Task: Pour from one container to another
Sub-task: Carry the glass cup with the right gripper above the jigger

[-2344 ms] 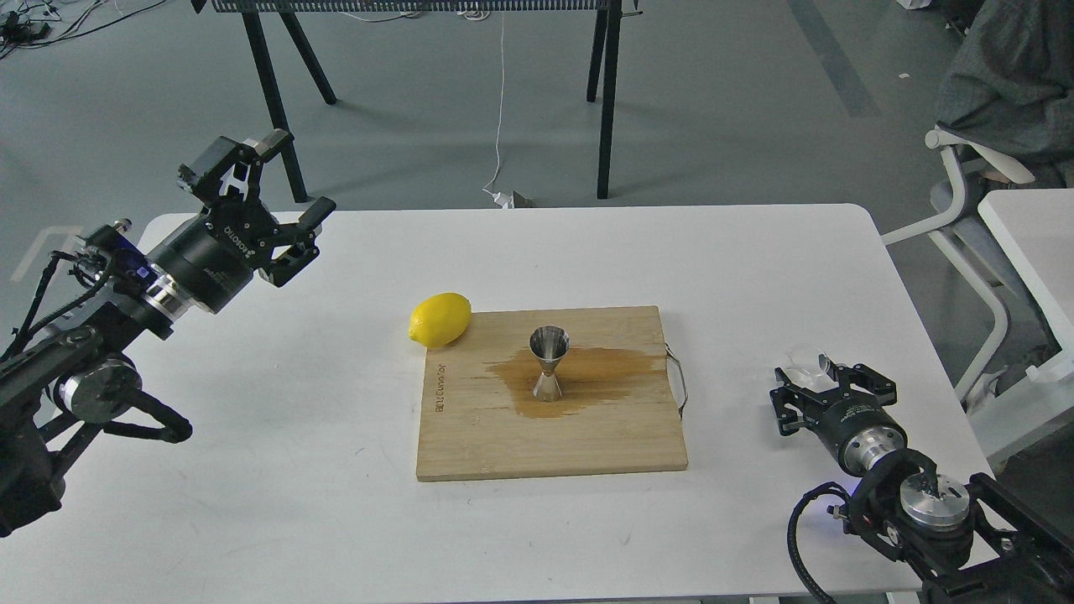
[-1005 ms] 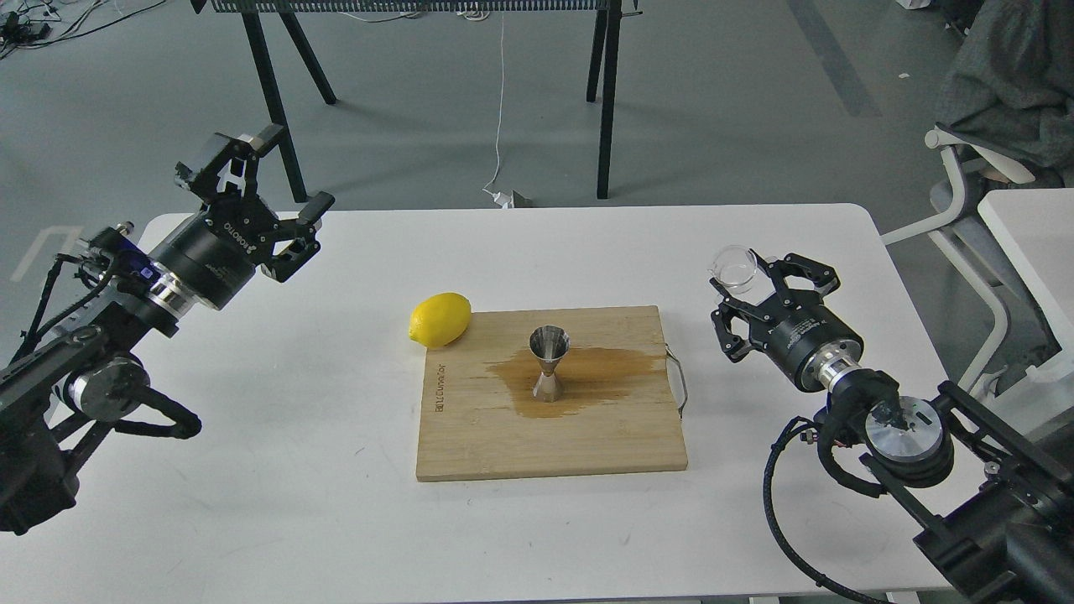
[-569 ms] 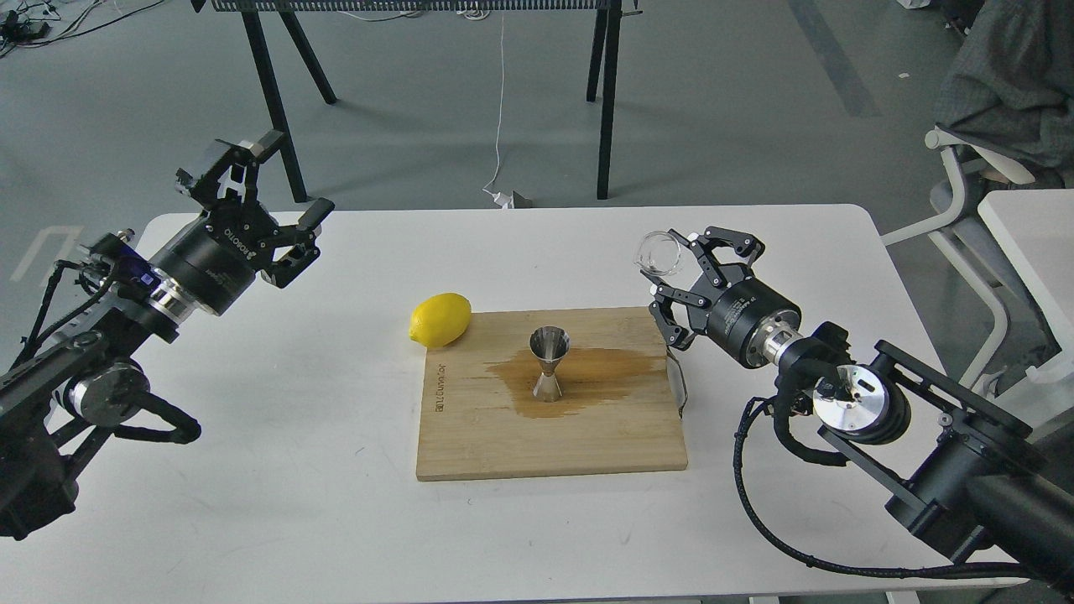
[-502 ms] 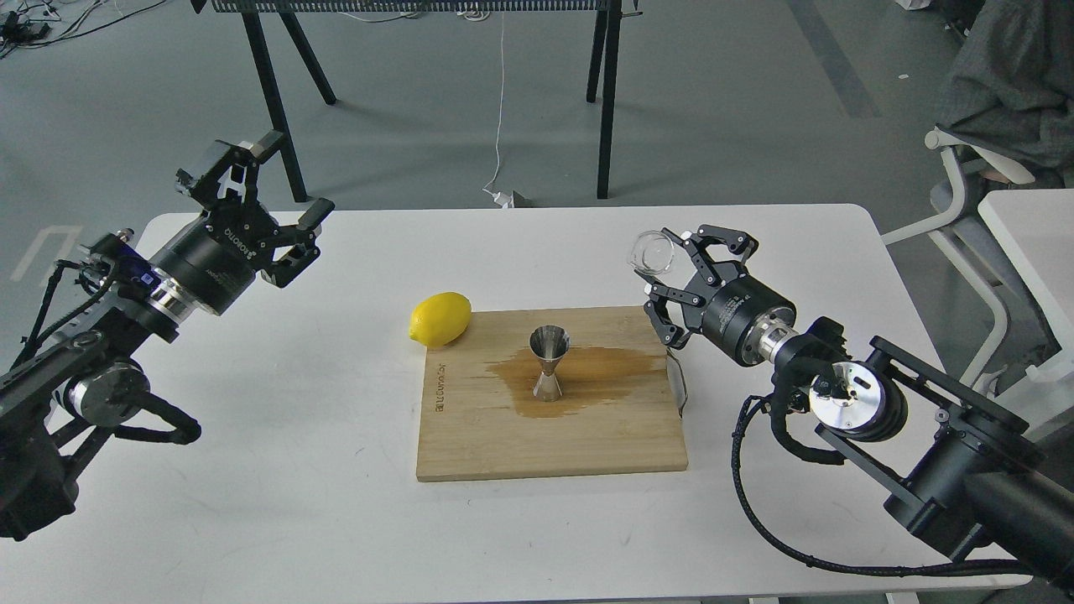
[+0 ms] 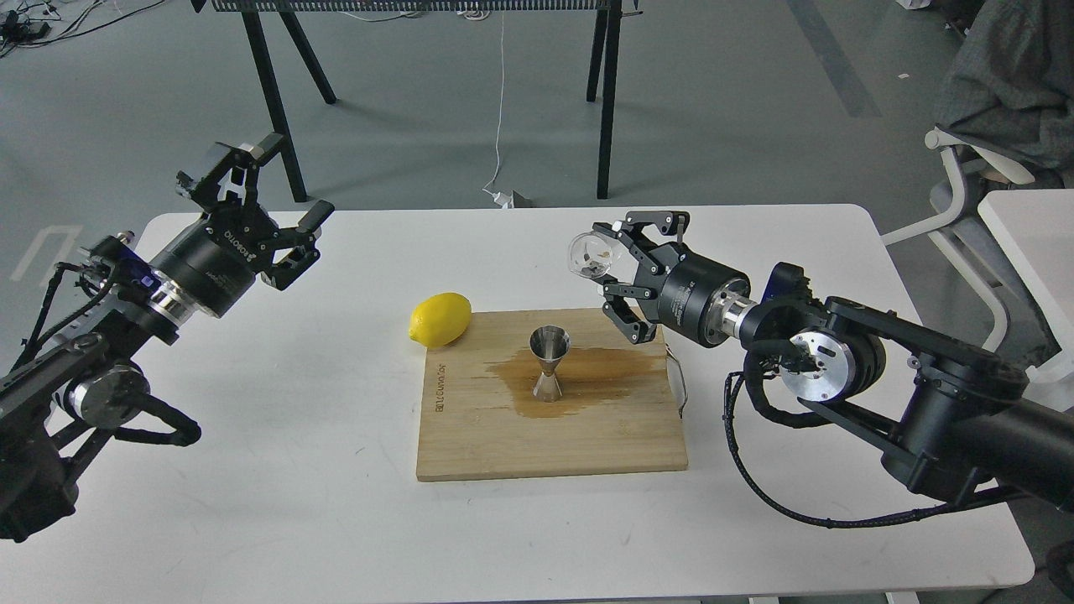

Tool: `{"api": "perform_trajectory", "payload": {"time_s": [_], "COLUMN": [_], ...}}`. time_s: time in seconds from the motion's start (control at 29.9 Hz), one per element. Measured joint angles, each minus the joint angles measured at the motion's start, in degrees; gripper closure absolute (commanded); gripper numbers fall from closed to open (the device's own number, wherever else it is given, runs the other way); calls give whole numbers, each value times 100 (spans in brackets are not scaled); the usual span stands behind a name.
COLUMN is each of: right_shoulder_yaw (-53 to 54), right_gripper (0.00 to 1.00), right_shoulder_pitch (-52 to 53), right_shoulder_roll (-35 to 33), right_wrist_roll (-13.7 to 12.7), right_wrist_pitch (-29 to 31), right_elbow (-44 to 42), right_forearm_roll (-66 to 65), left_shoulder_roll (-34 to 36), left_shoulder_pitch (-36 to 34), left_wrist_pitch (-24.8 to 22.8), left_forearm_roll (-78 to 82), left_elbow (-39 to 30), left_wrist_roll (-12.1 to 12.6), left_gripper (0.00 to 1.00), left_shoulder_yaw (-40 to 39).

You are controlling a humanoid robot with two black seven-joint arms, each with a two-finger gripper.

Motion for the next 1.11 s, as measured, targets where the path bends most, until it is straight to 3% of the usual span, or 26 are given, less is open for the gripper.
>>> {"api": "perform_trajectory", "payload": {"time_s": [1.11], "right_shoulder_yaw": [-1677], "right_gripper": [62], "right_shoulder_pitch": [1161], "right_shoulder_roll": [136], "right_wrist_roll": [-137], "right_wrist_pitch": [88], "right_elbow": [-86], "right_forearm_roll": [-1004], "left_shoulder_roll": [6], "left_shoulder_pitch": [9], "left_wrist_pitch": [0], "left_forearm_roll": [9], "left_elbow": [0], "left_wrist_roll": [2], "left_gripper": [2], "left_shoulder_yaw": [1]}}
